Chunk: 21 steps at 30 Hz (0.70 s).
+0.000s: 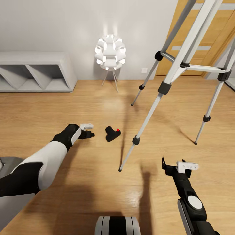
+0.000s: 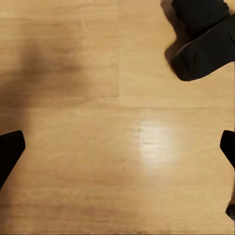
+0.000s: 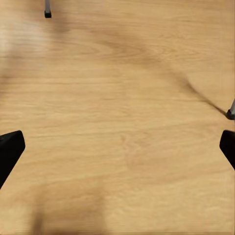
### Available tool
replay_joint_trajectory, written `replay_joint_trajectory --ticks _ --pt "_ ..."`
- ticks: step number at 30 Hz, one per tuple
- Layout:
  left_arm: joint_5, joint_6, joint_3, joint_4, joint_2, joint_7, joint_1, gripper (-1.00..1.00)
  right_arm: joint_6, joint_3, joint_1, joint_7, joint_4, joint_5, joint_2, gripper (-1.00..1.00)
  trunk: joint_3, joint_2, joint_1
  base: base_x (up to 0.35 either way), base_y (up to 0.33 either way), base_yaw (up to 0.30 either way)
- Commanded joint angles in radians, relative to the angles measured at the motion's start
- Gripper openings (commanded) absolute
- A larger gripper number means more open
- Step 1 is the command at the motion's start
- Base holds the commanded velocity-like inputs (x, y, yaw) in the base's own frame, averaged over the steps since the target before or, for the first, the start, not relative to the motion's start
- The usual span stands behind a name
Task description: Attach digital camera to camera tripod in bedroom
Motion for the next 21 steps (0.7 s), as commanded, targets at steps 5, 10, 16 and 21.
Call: replay_joint_trajectory --ticks 5,10,16,21 --pt "0.0 -0.002 0.004 0.025 -0.013 0.0 0.0 1.0 0.012 -0.002 0.001 -0.002 -0.002 0.011 0.001 1.0 -0.001 0.0 0.0 0.001 -0.001 0.0" --pt "0.001 -0.003 0.006 0.015 -0.027 -0.001 0.0 1.0 0.014 -0.002 0.001 -0.004 -0.003 0.012 0.0 1.0 -0.001 0.0 0.0 0.0 0.0 0.0" --pt "0.003 -0.001 0.003 -0.05 -0.029 -0.002 0.0 1.0 0.089 -0.002 -0.006 -0.002 -0.002 0.01 0.001 1.0 -0.001 0.0 0.0 0.0 0.0 0.0" --pt "0.003 0.001 0.003 -0.081 -0.034 0.001 0.0 1.0 0.123 -0.002 -0.049 -0.002 0.007 0.01 0.001 1.0 -0.001 0.0 0.0 0.0 0.0 0.0"
